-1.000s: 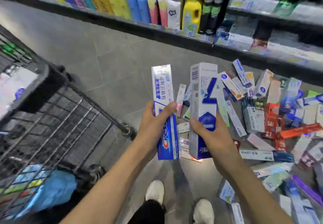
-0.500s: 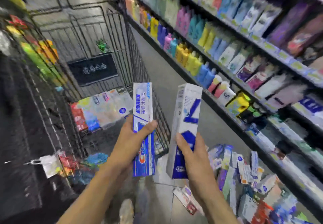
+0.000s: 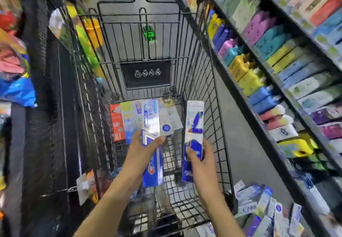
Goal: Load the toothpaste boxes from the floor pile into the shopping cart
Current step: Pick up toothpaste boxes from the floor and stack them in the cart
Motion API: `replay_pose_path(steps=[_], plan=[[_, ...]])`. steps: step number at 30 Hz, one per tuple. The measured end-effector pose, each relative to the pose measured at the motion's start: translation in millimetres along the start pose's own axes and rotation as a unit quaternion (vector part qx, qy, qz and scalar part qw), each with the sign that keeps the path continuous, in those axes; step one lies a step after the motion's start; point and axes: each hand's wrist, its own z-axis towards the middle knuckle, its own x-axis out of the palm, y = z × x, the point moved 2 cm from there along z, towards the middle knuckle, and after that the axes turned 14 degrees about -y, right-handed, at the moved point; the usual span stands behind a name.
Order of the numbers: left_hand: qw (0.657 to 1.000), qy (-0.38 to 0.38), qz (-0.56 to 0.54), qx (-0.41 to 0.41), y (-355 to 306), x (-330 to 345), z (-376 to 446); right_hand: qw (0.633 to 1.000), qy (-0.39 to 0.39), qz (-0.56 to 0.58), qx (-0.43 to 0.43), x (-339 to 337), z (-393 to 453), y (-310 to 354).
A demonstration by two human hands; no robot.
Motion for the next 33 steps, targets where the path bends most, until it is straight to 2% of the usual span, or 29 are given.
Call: replay_pose_path(steps=[6,8,10,12,15,19,22,24,26,29,31,33], plan=[[0.999,-0.022,0.019,-0.032,16.1,43.5,76.6,0.982,-0.036,-0.146,-0.115,34.9,95.2,-23.0],[0.998,-0.035,0.031,-0.029,24.6,61.6,101.2,0.956,-0.062,-0.229,-0.173,45.4,122.8,-31.3],[0.997,-0.047,0.046,-0.034,33.4,75.7,122.4,0.911,-0.091,-0.316,-0.247,55.2,144.1,-39.2],[0.996,-0.05,0.06,-0.048,43.4,84.8,140.9,0.879,-0.094,-0.37,-0.286,67.1,162.7,-47.9],[0.992,-0.066,0.089,-0.055,57.1,92.6,166.2,0.864,-0.05,-0.426,-0.265,86.2,193.3,-64.4],[0.991,-0.069,0.097,-0.066,66.2,100.7,194.4,0.853,-0.031,-0.466,-0.233,108.0,227.8,-68.1],[0.991,-0.073,0.075,-0.077,74.7,104.5,214.7,0.92,-0.066,-0.372,-0.103,125.2,246.4,-68.2],[0.991,-0.075,0.063,-0.088,78.8,105.3,222.1,0.946,-0.114,-0.299,-0.042,134.0,254.0,-74.6],[0.991,-0.078,0.052,-0.094,80.8,105.4,226.4,0.949,-0.127,-0.282,-0.06,139.5,256.9,-81.9],[0.992,-0.072,0.033,-0.103,81.2,102.7,228.9,0.919,-0.133,-0.35,-0.123,144.1,262.0,-93.3],[0.992,-0.067,0.023,-0.108,82.4,99.3,230.2,0.903,-0.152,-0.378,-0.134,148.6,264.9,-94.1],[0.992,-0.067,0.024,-0.105,83.8,95.6,232.0,0.909,-0.189,-0.346,-0.132,152.3,269.0,-97.7]])
